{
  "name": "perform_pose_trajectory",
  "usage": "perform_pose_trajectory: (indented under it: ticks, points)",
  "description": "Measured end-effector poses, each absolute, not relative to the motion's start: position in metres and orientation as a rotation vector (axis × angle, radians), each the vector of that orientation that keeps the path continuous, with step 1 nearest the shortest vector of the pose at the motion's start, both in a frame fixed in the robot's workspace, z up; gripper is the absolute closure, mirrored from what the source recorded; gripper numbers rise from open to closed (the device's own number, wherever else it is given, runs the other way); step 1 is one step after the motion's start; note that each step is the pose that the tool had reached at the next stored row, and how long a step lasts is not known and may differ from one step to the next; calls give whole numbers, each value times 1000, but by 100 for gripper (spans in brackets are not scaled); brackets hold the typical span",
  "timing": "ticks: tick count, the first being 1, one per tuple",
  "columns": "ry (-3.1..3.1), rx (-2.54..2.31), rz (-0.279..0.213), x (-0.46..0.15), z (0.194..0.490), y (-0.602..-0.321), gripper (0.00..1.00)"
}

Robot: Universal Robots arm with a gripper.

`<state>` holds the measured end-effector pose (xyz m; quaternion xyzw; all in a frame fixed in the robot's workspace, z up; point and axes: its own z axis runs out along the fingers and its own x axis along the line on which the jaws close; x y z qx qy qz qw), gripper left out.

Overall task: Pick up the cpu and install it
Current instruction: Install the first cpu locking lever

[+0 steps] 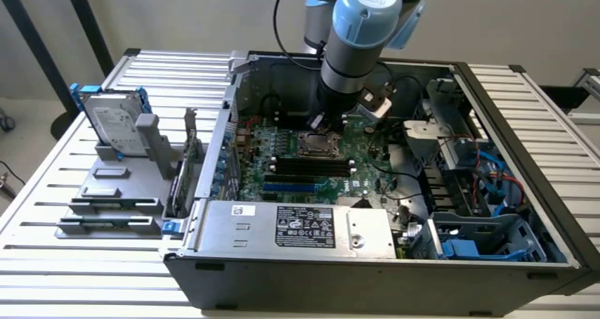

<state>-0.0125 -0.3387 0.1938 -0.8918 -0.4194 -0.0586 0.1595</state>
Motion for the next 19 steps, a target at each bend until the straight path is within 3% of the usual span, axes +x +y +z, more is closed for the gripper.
perform_pose_trajectory:
  ticks: [19]
  points:
    - [-1190, -2535, -168, -19, 205, -349, 89]
